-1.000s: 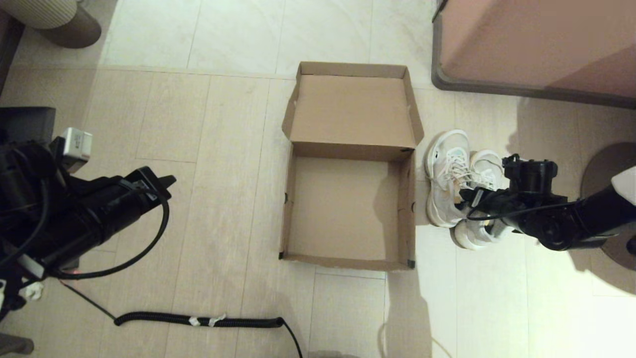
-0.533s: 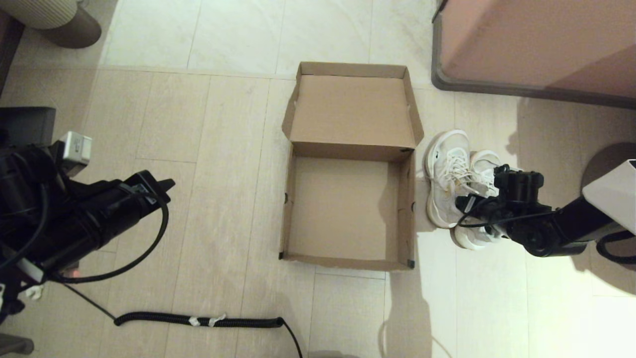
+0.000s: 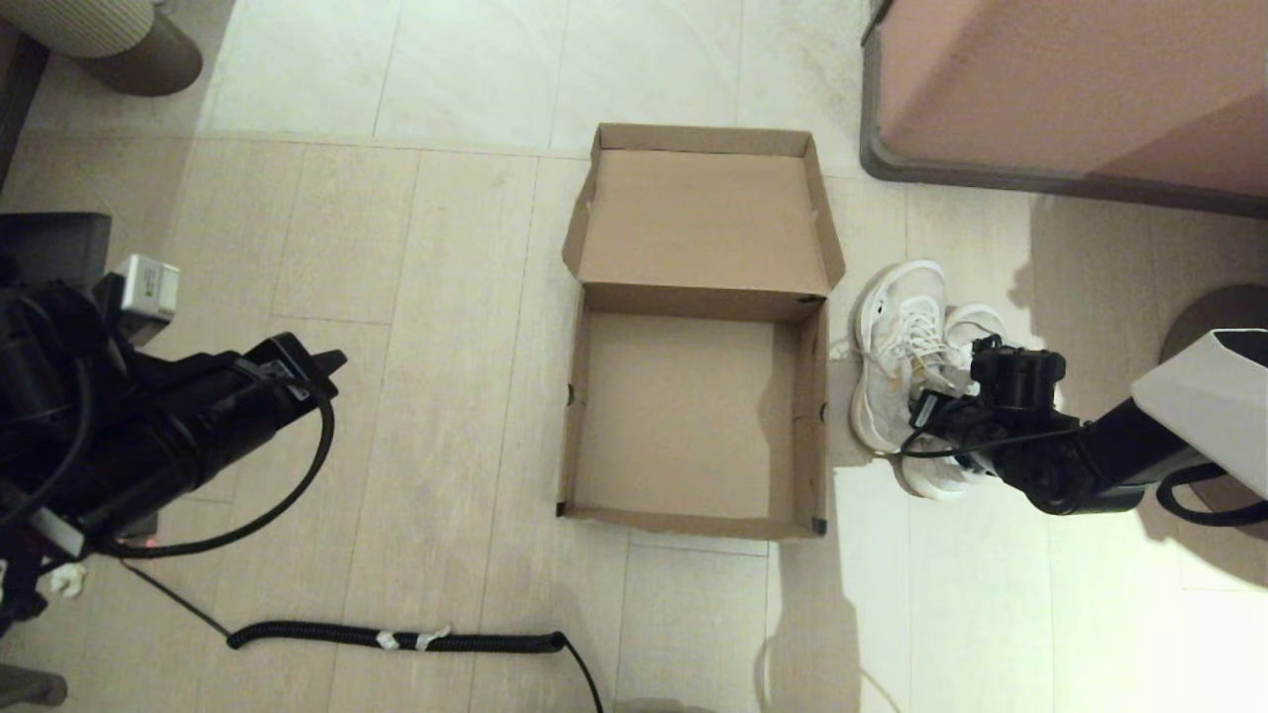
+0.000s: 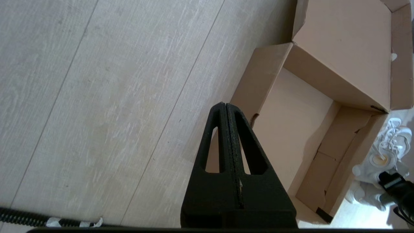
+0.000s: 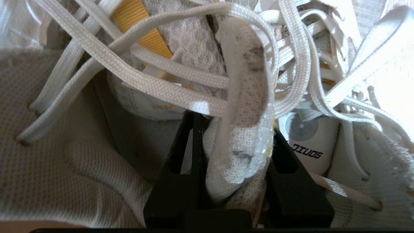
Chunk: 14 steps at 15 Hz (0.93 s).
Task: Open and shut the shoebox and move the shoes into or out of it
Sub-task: Put the shoes into the shoe box
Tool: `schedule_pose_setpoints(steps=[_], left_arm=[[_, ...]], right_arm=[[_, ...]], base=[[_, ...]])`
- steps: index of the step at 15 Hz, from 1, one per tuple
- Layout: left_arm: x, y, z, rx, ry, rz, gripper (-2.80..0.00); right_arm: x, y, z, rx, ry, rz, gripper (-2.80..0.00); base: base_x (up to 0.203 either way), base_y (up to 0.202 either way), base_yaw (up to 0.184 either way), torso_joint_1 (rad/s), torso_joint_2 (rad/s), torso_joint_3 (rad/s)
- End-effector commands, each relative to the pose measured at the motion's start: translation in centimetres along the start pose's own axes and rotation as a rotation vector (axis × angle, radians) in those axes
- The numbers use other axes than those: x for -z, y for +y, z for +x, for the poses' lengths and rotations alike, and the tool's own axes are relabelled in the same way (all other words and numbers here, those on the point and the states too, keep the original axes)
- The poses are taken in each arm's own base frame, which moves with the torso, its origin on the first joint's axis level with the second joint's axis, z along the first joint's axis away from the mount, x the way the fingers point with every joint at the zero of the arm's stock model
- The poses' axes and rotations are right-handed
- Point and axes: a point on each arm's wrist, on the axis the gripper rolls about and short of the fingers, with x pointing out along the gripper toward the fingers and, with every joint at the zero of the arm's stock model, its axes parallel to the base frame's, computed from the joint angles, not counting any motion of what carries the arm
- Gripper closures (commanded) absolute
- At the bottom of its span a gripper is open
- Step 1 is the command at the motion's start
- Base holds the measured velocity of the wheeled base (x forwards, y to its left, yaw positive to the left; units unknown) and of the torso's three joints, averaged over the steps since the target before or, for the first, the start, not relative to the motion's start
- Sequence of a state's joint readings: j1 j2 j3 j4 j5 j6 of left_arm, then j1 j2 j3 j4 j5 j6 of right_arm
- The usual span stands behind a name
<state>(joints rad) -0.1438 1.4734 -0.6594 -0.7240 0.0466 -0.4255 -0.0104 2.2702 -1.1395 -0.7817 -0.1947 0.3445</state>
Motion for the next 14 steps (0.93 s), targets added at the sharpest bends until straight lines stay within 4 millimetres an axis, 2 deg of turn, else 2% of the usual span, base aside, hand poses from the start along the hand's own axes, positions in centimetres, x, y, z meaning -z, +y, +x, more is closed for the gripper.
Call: schedule_pose_setpoints(steps=[1, 4, 7, 9, 11, 13, 14], left_arm=[[-0.4, -0.2, -0.4, 0.007, -0.018, -0.003, 0.00], [-0.6, -0.2, -1.1, 0.009, -0.029, -0.004, 0.00], [0.3, 0.3, -2.5, -0.034, -0.021, -0.004, 0.00], [1.7, 1.0, -4.0, -0.053, 0.016, -0.003, 0.00], [3.5, 1.3, -4.6, -0.020, 0.093, 0.000, 0.00], [3.9, 0.3, -4.2, 0.036, 0.127, 0.009, 0.00], [4.1, 0.3, -3.8, 0.035, 0.136, 0.011, 0.00]], right_arm=[[-1.1, 0.1, -1.6, -0.006, -0.010, 0.003, 0.00], [-3.8, 0.1, -5.7, -0.025, -0.008, 0.005, 0.00], [-6.1, -0.3, -10.7, -0.044, -0.015, 0.010, 0.00], [-8.4, -0.2, -15.2, -0.077, -0.049, 0.016, 0.00], [-10.2, 0.8, -20.3, -0.140, -0.069, 0.013, 0.00], [-10.9, 3.3, -24.8, -0.251, -0.033, -0.019, 0.00], [-10.9, 4.4, -26.3, -0.296, -0.009, -0.033, 0.00]], base=[[0.000, 0.000, 0.000, 0.000, 0.00, 0.000], [0.000, 0.000, 0.000, 0.000, 0.00, 0.000], [0.000, 0.000, 0.000, 0.000, 0.00, 0.000], [0.000, 0.000, 0.000, 0.000, 0.00, 0.000], [0.000, 0.000, 0.000, 0.000, 0.00, 0.000], [0.000, 0.000, 0.000, 0.000, 0.00, 0.000], [0.000, 0.000, 0.000, 0.000, 0.00, 0.000]])
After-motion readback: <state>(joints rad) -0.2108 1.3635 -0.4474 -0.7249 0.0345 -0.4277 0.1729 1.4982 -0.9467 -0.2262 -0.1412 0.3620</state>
